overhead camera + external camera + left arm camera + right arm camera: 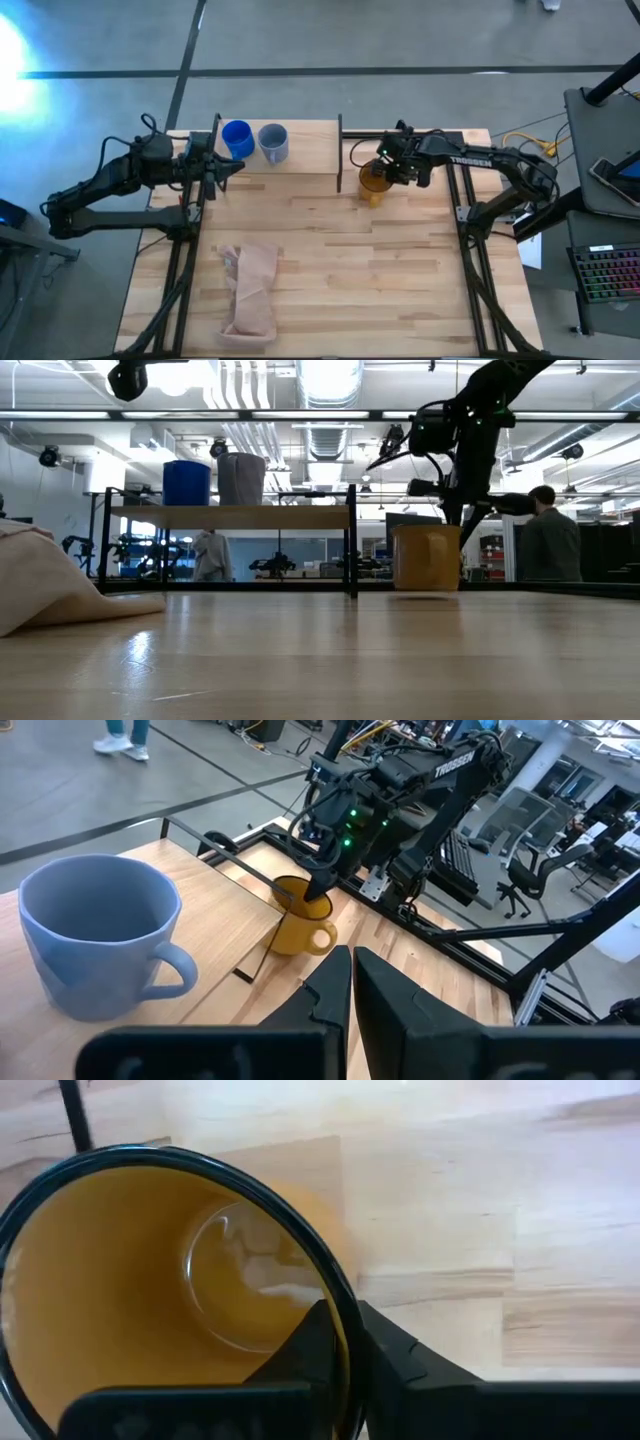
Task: Stack small to large cups/mugs on shelf
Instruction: Put the yellow mug on the shelf
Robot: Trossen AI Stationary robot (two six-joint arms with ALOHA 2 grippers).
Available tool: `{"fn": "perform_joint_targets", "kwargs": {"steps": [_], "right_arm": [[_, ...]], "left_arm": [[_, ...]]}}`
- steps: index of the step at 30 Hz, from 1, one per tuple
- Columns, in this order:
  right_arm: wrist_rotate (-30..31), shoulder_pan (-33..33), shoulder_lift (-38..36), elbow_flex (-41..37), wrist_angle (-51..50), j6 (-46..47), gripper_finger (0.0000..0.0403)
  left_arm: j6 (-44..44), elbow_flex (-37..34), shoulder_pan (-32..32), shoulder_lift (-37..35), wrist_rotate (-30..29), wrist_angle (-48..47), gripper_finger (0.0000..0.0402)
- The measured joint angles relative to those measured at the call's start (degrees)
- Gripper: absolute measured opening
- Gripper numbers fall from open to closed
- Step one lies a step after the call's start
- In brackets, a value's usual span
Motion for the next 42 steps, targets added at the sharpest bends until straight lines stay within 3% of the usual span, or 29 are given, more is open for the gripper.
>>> {"fn": "perform_joint_targets", "kwargs": {"steps": [11, 18, 33, 42], "right_arm": [[-0.26, 1.53, 0.0, 10.24, -10.85, -7.17, 0.0015], [3.78, 4.87, 0.07, 18.51, -23.81, -8.96, 0.0014], [4.58, 5.85, 0.81, 34.41, -29.53, -14.27, 0.0014], [4.86, 10.39, 1.46, 44.44, -30.26, -15.41, 0.0013]], "left_arm": [[-0.46, 0.0, 0.0, 0.44, -0.74, 0.26, 0.0002], [-0.5, 0.03, 0.0, 0.99, -0.92, 0.3, 0.0002], [-2.84, 0.07, 0.02, 1.46, -2.36, 0.65, 0.0002], [-3.63, 0.09, 0.02, 1.44, -4.37, 0.57, 0.0002]]}}
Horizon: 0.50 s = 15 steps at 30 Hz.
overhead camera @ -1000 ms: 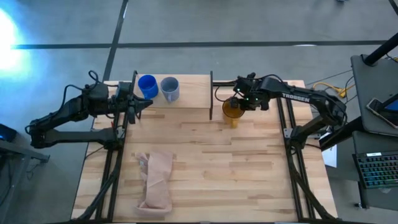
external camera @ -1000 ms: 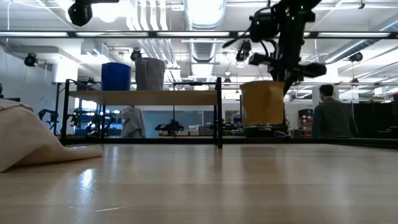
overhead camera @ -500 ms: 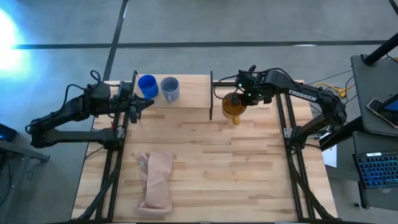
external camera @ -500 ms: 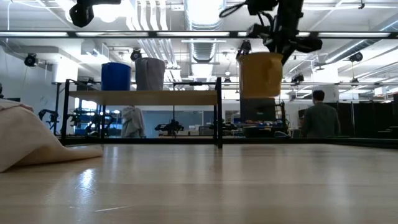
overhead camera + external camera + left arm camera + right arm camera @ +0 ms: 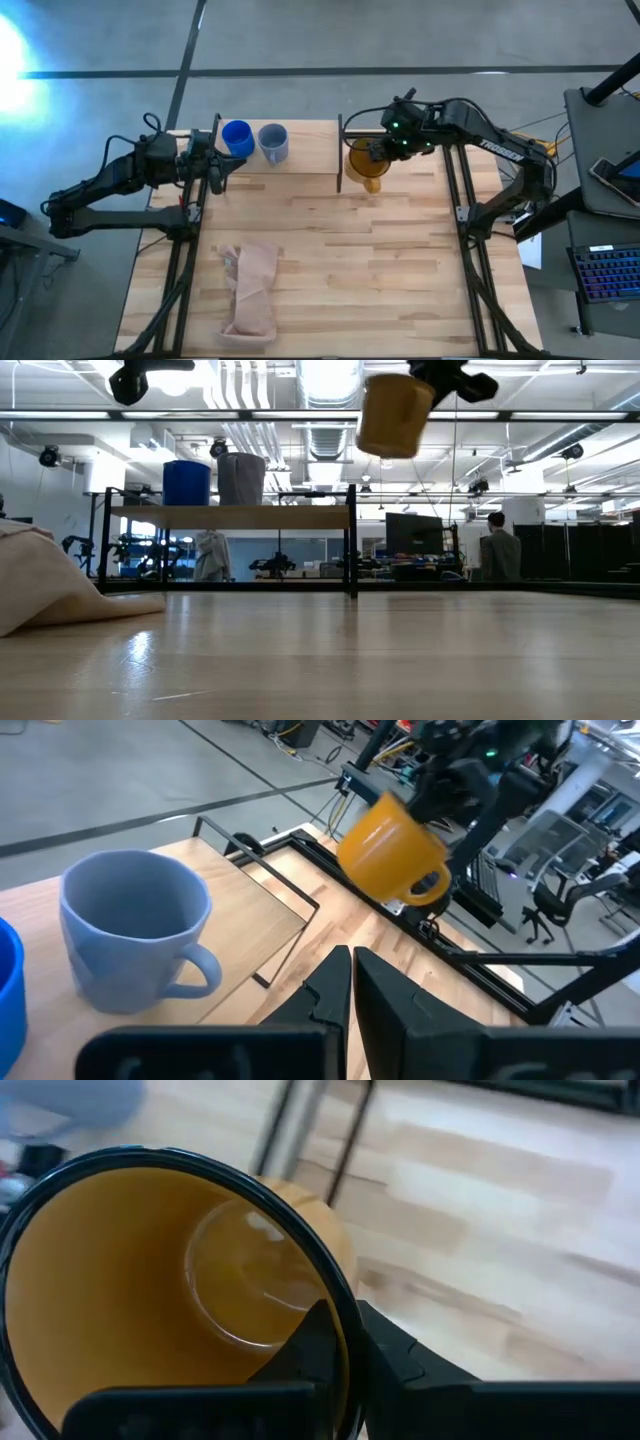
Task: Stack small to large cups/mugs on shelf
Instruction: Put the yellow mug on the shelf
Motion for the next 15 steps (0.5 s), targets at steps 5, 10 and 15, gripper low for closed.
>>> {"fn": "perform_joint_targets", "kwargs": {"steps": [5, 10, 15], "right_arm": [[3.13, 1.48, 5.89, 7.83, 0.27, -2.88, 0.0013], [3.2, 0.97, 15.58, 18.28, 0.07, -8.12, 0.0013], [-1.12, -0.95, 23.95, 29.31, -2.18, -12.04, 0.0013]], "left_arm": [[0.0, 0.0, 0.01, 0.07, -0.66, -0.08, 0.0002], [-1.13, 0.0, 0.02, 0.07, -0.66, -0.22, 0.0002], [-1.48, 0.0, 0.01, 0.07, -0.63, -0.31, 0.0002]]}}
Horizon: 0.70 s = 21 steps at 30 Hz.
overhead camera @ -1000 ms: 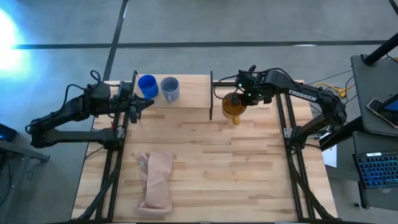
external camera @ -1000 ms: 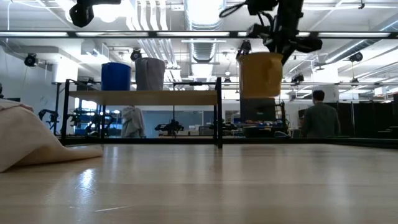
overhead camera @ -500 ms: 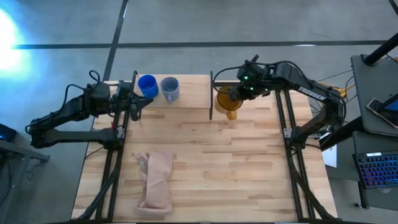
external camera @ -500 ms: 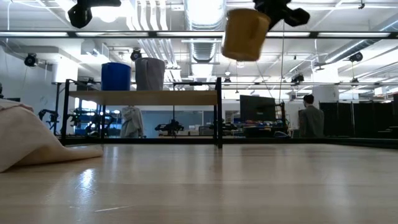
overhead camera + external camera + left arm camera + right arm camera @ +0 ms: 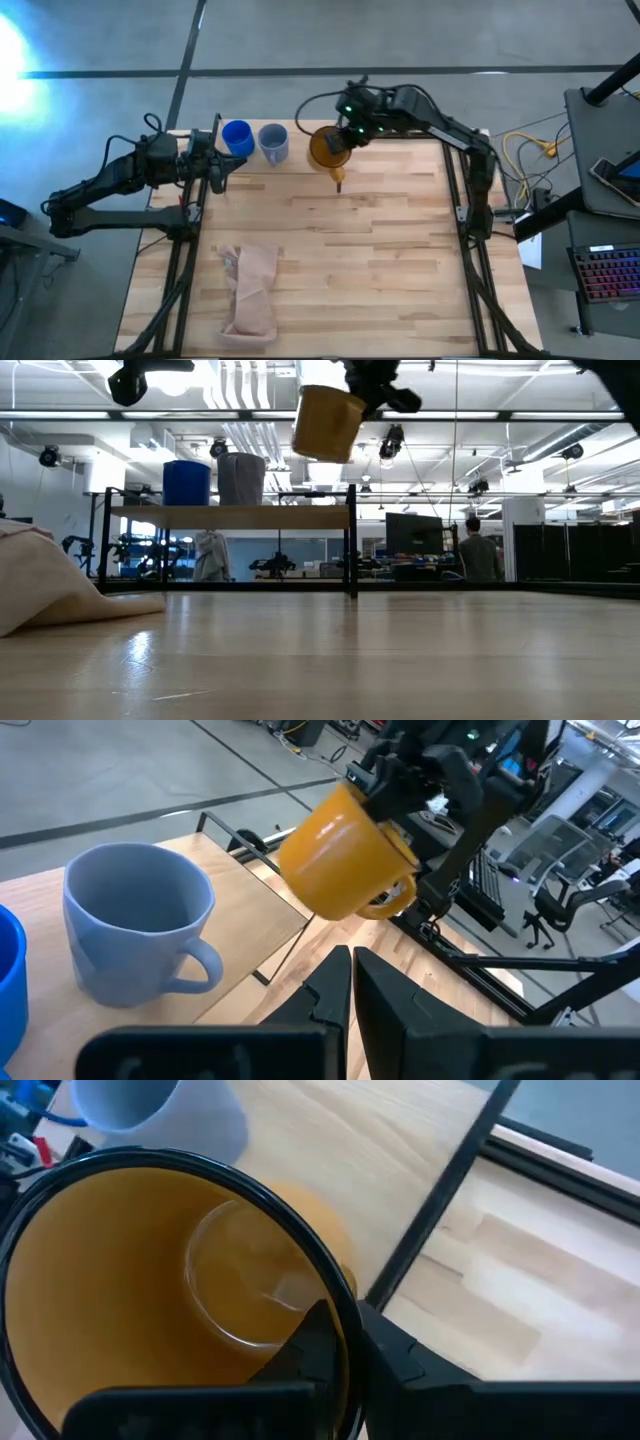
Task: Stack small to large cups/mugs on shelf
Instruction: Put the yellow mug on the shelf
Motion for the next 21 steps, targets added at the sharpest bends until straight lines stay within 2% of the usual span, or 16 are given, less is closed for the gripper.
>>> {"fn": "perform_joint_targets", "kwargs": {"steps": [3, 6, 21], "right_arm": [[-0.53, -1.34, 4.13, 4.63, -2.1, -0.54, 0.0014], [-3.65, -2.82, 4.37, 2.46, 1.17, -0.09, 0.0019], [-3.2, -5.94, 8.76, 3.38, 5.72, 1.22, 0.0021]], "left_arm": [[-0.55, 0.0, 0.02, -0.07, 0.0, -0.03, 0.0002], [-1.3, 0.0, 0.02, -0.11, -0.08, -0.49, 0.0002], [-1.3, -0.44, 0.01, -0.54, -0.18, -1.57, 0.0002]]}}
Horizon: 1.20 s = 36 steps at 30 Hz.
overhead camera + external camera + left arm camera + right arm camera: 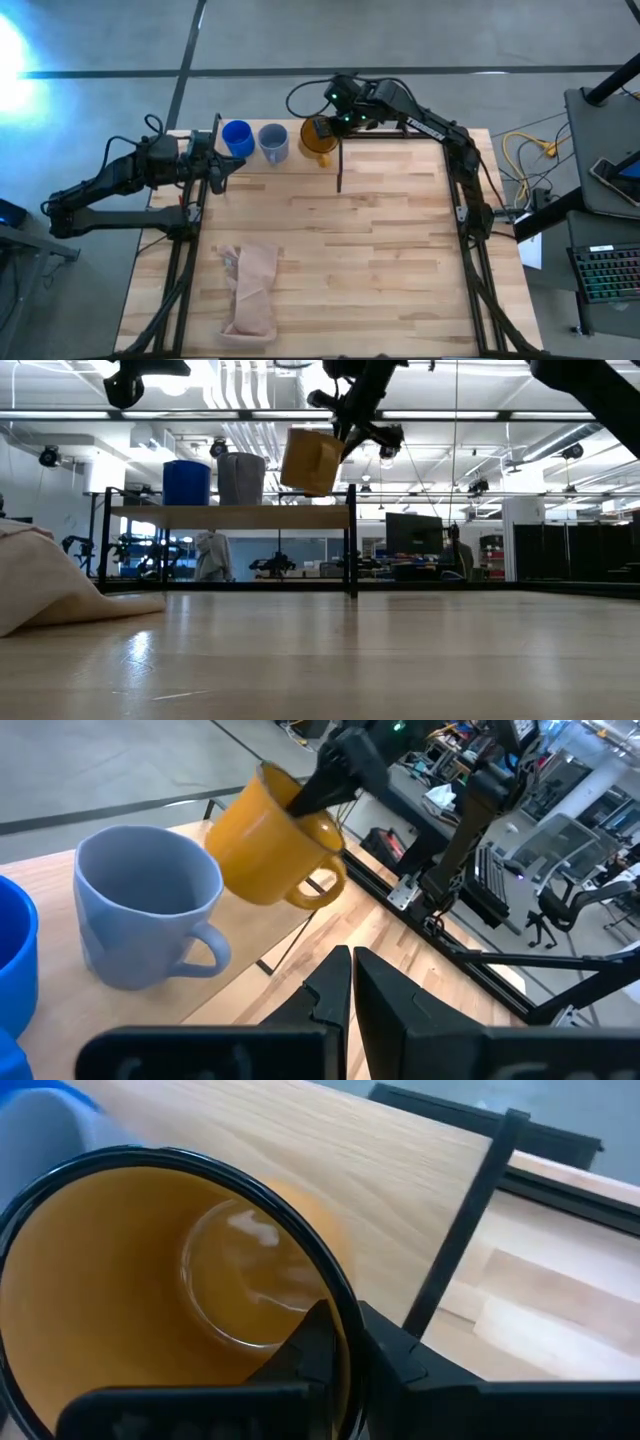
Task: Stack small to large cups/mugs on shelf
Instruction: Put the yellow mug on the shelf
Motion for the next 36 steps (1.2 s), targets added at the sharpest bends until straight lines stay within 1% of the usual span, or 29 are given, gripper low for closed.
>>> {"fn": "perform_joint_targets", "kwargs": {"steps": [12, 16, 21, 28, 36], "right_arm": [[-0.03, -0.44, 2.23, -0.06, -0.41, 0.04, 0.0022], [1.39, -0.59, 2.2, -0.05, -0.24, -0.08, 0.0022], [1.63, -0.76, 2.18, -0.04, -0.28, -0.28, 0.0022], [0.36, -0.7, 2.18, -0.06, -0.35, -0.66, 0.0022], [0.43, -0.72, 2.16, -0.82, -0.76, -0.66, 0.0022]], "left_arm": [[0.0, -0.17, 0.01, -1.35, 0.02, -0.04, 0.0002], [-0.01, -0.17, 0.01, -1.78, 0.02, -0.03, 0.0002], [-0.04, -0.26, 0.0, -1.89, 0.02, -0.08, 0.0002], [-0.08, -0.26, 0.01, -1.85, 0.02, -0.07, 0.0002], [-0.11, -0.26, 0.01, -2.47, 0.02, -0.04, 0.0002]]}}
